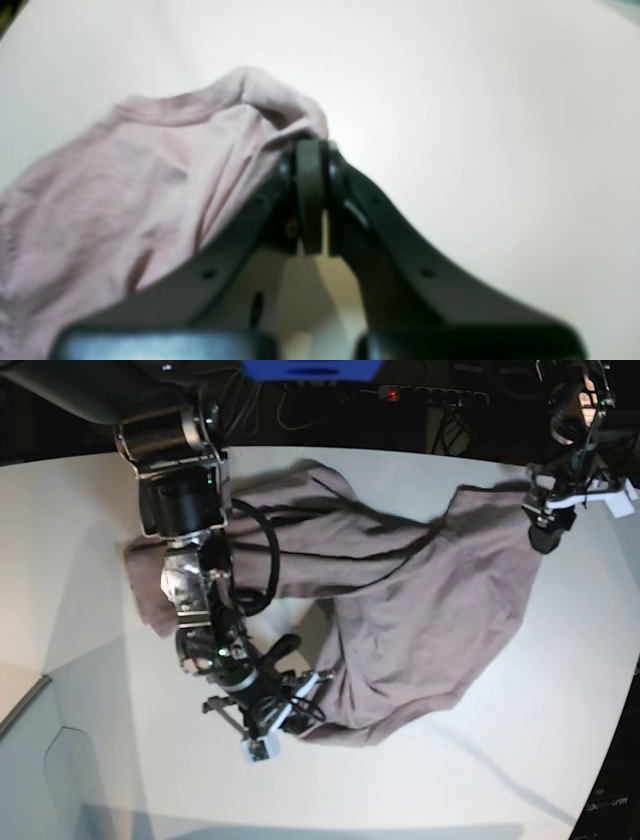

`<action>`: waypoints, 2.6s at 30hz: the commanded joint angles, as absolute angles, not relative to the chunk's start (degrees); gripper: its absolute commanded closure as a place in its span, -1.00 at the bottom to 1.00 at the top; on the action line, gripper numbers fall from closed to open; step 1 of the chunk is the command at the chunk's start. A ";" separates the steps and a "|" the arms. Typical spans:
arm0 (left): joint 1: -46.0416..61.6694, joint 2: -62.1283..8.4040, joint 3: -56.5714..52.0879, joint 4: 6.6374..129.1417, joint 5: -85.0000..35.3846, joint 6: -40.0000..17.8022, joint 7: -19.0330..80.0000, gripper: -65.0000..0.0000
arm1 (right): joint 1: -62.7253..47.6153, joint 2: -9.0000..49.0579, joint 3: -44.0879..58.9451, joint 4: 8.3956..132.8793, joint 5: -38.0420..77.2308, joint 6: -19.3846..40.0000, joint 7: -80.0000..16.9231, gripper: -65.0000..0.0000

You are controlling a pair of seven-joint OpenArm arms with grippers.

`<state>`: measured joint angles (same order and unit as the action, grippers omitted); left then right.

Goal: Layout the t-shirt on the table in an organized manner, then fold the t-shirt properly
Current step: 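Regrasp the shirt with the right gripper and drag it across the table, then release the shirt with the right gripper and lift it away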

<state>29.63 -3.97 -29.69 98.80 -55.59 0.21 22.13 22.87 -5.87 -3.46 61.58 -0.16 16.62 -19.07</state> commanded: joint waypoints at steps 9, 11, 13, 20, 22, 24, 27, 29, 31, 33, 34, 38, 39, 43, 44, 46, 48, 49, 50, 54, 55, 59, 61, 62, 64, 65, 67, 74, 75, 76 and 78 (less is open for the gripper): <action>26.68 -4.53 -22.11 99.56 -56.31 -0.31 21.23 -0.29 | 28.35 -4.70 6.73 63.96 0.13 16.40 -17.36 1.00; 25.98 -4.53 -20.18 99.91 -56.31 -0.31 21.23 -0.29 | 29.49 -3.21 6.99 62.37 0.13 16.40 -17.54 1.00; 25.27 -4.62 -18.68 99.91 -56.31 -0.31 21.23 -0.29 | 30.20 -1.10 6.64 60.53 0.04 16.40 -17.80 0.93; 24.57 -4.62 -17.10 99.56 -56.31 -0.31 21.23 -0.29 | 27.30 5.23 6.81 61.67 0.13 16.66 -17.80 -0.15; 24.40 -4.62 -17.19 99.38 -56.31 -0.31 21.23 -0.29 | 25.01 6.64 6.81 64.13 0.13 16.66 -17.80 -0.32; 24.31 -5.32 -17.27 99.38 -56.31 -0.31 21.23 -0.29 | 22.29 7.69 6.81 67.03 0.13 16.75 -17.80 -0.40; 24.31 -7.25 -17.19 99.30 -56.31 -0.31 21.14 -0.29 | 16.66 10.33 6.64 71.34 0.13 16.75 -17.54 -0.40; 24.31 -7.96 -17.36 99.30 -56.31 -0.31 20.88 -0.29 | 12.62 11.74 6.55 73.80 0.13 16.75 -17.54 -0.40; 24.31 -9.19 -17.45 99.30 -56.31 -0.31 20.79 -0.29 | 8.57 13.49 6.55 75.65 0.13 16.84 -17.54 -0.40; 24.40 -9.89 -17.45 99.21 -56.31 -0.31 20.70 -0.29 | 5.41 14.73 6.55 76.79 0.13 16.84 -17.54 -0.40; 24.40 -10.24 -17.45 99.21 -56.31 -0.31 20.70 -0.29 | 3.91 15.34 6.55 77.32 0.13 16.84 -17.54 -0.40; 24.66 -10.51 -17.45 99.21 -56.31 -0.31 20.70 -0.29 | -0.48 17.54 6.55 78.99 0.13 21.14 -17.54 -0.40; 24.66 -10.51 -17.45 99.21 -56.31 -0.31 20.70 -0.29 | -0.92 17.71 6.55 78.90 0.04 23.69 -17.54 -0.40; 24.57 -10.42 -17.45 99.21 -56.31 -0.31 20.97 -0.29 | -1.54 17.63 6.55 78.02 -0.04 28.26 -17.80 -0.40; 24.48 -10.42 -17.45 99.21 -56.31 -0.31 21.05 -0.29 | -1.45 17.63 6.55 77.49 -0.04 28.44 -17.80 -0.40; 24.57 -10.42 -17.45 99.21 -56.31 -0.31 21.05 -0.29 | -1.10 17.54 6.55 76.44 -0.04 28.44 -17.80 -0.40; 24.75 -10.51 -17.45 99.30 -56.31 -0.31 21.05 -0.29 | -0.84 17.54 6.55 74.86 -0.04 28.44 -17.71 -0.40; 24.75 -10.51 -17.45 99.30 -56.31 -0.31 21.05 -0.29 | -0.04 17.54 6.55 73.80 -0.04 28.44 -17.71 -0.40; 24.75 -10.51 -17.45 99.30 -56.31 -0.31 21.05 -0.29 | 0.75 17.54 6.55 72.48 -0.04 28.44 -17.80 -0.40; 25.27 -10.51 -17.45 99.30 -56.31 -0.31 21.05 -0.29 | 2.95 17.54 6.55 68.79 -0.04 28.44 -17.63 -0.40; 25.63 -10.51 -17.45 99.30 -56.31 -0.31 20.88 -0.29 | 3.12 17.54 6.55 68.79 -0.04 28.44 -17.63 -0.40; 25.71 -10.33 -17.45 99.30 -56.31 -0.31 21.05 -0.29 | 3.82 17.63 6.55 68.88 -0.04 28.44 -17.54 -0.40; 25.71 -10.42 -17.45 99.30 -56.31 -0.31 21.05 -0.29 | 4.70 17.54 6.46 68.53 -0.04 28.44 -17.80 -0.39; 25.71 -10.42 -17.45 99.30 -56.31 -0.31 21.05 -0.29 | 4.79 17.45 6.46 68.18 -0.04 28.53 -17.80 -0.35; 25.71 -10.42 -17.45 99.30 -56.31 -0.31 21.05 -0.29 | 4.97 17.45 6.46 67.65 -0.04 30.02 -17.80 -0.20; 25.71 -10.51 -17.45 99.30 -56.31 -0.31 21.05 -0.29 | 5.05 17.36 6.46 67.21 -0.04 31.87 -17.80 -0.06; 25.71 -10.51 -17.45 99.38 -56.31 -0.31 21.05 -0.29 | 5.32 17.36 6.46 67.03 -0.04 34.42 -17.80 0.23; 25.71 -10.51 -17.45 99.65 -56.31 -0.22 21.05 -0.29 | 4.79 17.27 6.55 67.82 -0.04 34.68 -17.89 1.00; 25.71 -10.51 -17.45 99.91 -56.31 -0.22 21.05 -0.29 | 4.18 17.27 6.73 68.79 -0.04 34.68 -17.89 1.00; 25.71 -10.51 -17.45 99.91 -56.40 -0.22 21.05 -0.29 | 3.47 17.27 6.81 70.55 -0.04 34.68 -17.89 1.00; 25.98 -10.51 -17.45 99.91 -56.48 -0.22 21.05 -0.29 | 1.10 17.27 6.81 75.21 -0.04 34.68 -17.89 1.00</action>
<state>25.87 -10.07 -17.26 98.72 -55.68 0.25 22.00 0.25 16.51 6.50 74.28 -1.08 33.47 -19.33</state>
